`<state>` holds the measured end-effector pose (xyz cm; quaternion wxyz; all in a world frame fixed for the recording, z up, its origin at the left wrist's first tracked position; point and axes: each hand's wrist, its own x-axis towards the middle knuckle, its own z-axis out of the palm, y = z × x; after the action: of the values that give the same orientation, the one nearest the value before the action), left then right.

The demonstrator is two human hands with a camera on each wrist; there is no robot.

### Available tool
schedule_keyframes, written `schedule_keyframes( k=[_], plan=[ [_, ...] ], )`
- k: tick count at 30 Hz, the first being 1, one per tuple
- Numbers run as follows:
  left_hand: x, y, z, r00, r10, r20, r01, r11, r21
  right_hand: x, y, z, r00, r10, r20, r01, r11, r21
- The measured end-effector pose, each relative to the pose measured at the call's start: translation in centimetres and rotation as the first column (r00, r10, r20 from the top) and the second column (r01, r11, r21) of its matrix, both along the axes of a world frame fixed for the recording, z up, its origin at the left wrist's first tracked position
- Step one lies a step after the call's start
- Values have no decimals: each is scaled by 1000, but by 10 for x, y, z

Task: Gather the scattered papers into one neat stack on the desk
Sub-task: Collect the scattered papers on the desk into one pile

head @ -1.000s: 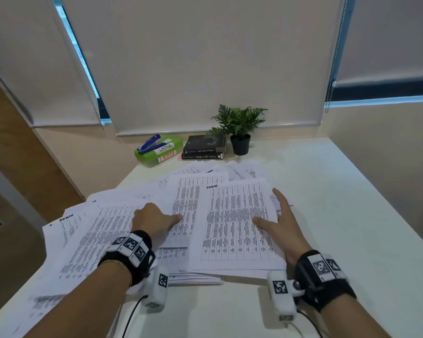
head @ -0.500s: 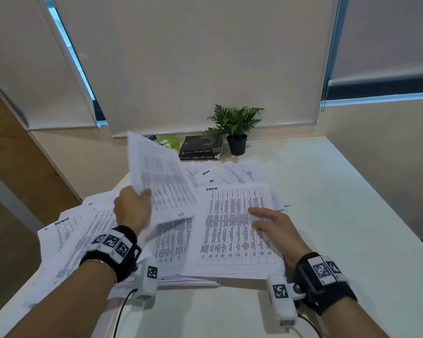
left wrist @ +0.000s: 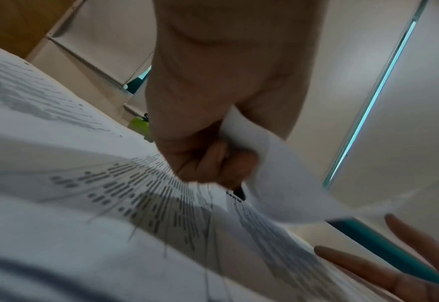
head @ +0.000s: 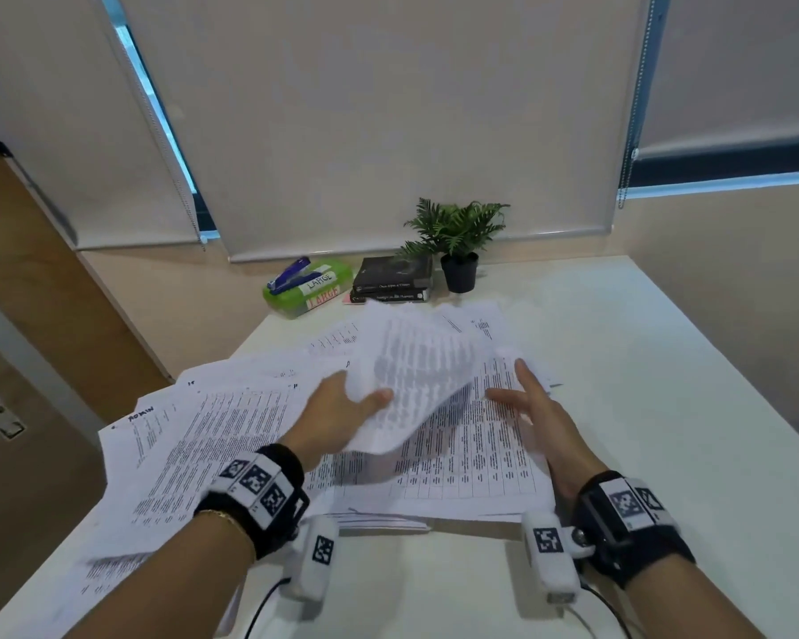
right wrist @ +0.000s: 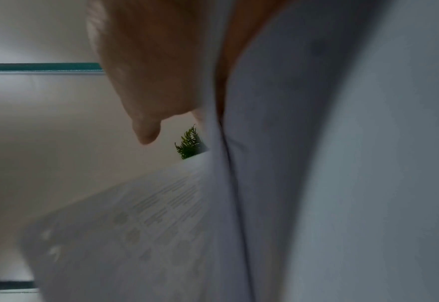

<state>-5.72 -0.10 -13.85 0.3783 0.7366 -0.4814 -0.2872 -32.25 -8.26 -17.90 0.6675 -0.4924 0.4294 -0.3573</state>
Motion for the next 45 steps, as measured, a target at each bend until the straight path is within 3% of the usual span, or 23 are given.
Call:
schedule_keyframes(
  k=[3, 6, 12, 14, 18, 20, 22, 25, 28, 32, 36, 40, 45],
  plan=[
    [-5, 2, -8, 984, -84, 158, 45, 971, 235, -1, -4, -6, 999, 6, -48, -11, 994, -107],
    [14, 8, -4, 960, 14, 280, -72, 978, 196, -1, -8, -14, 975, -18, -220, -25, 981, -192],
    [60, 29, -5, 894, 145, 425, -261, 938, 228, 3, -4, -9, 977, -56, -205, 14, 980, -199],
    [55, 32, -9, 919, 113, 379, -205, 955, 214, 5, -1, -6, 977, -53, -206, 8, 977, -212],
    [23, 30, -19, 902, -179, 393, 82, 964, 252, 5, 3, -9, 969, -67, -236, -4, 958, -287],
    [15, 26, -17, 897, -191, 399, 110, 970, 217, 4, 2, -12, 970, -53, -237, -21, 953, -301],
    [22, 25, -13, 902, -72, 425, -2, 985, 173, 1, 1, -12, 971, -34, -237, -38, 956, -290],
    [44, 28, -12, 827, 137, 545, -284, 939, 195, -1, -1, -10, 972, -22, -234, -40, 966, -256],
    [49, 33, -13, 833, 170, 527, -381, 866, 324, -2, 1, -6, 974, -25, -224, -32, 969, -245],
    [57, 32, -23, 874, 279, 397, -391, 889, 237, -11, 3, 8, 978, -42, -202, -7, 972, -236],
    [59, 31, -18, 858, 337, 388, -402, 910, 98, -47, -1, 24, 954, -122, -274, 52, 967, -248],
    [60, 27, -11, 801, 419, 428, -434, 899, -68, -99, -5, 31, 895, -168, -414, 69, 967, -243],
    [49, 22, 7, 815, 472, 336, -405, 879, -251, -150, -5, 36, 776, -167, -608, 29, 973, -231]
  ],
)
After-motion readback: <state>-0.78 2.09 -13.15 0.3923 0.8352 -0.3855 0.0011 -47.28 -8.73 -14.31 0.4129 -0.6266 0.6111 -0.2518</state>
